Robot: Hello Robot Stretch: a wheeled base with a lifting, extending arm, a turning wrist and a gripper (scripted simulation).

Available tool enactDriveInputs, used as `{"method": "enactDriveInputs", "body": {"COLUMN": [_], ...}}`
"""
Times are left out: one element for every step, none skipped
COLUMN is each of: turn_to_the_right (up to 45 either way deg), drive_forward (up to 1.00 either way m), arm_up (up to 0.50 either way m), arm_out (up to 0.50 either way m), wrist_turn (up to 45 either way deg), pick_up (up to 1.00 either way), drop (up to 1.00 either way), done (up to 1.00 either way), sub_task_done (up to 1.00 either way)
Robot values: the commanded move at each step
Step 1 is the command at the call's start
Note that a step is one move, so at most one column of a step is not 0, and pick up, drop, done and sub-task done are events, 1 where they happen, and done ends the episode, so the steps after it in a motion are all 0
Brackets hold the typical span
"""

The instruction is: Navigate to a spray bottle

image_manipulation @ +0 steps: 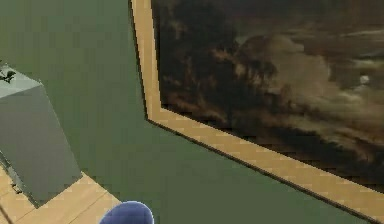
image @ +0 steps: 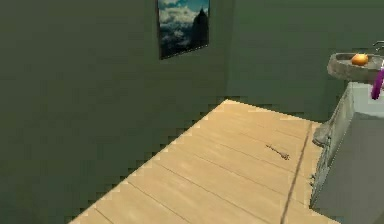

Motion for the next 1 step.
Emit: {"method": "enactDriveInputs", "body": {"turn_to_the_right": [0.0], "drive_forward": [0.25], "arm_up": [0.00], "arm_out": [0.00], "wrist_turn": [0.0], "pick_up": [0.00], "drop": [0.00], "done": [0.00], "sub_task_done": [0.00]}}
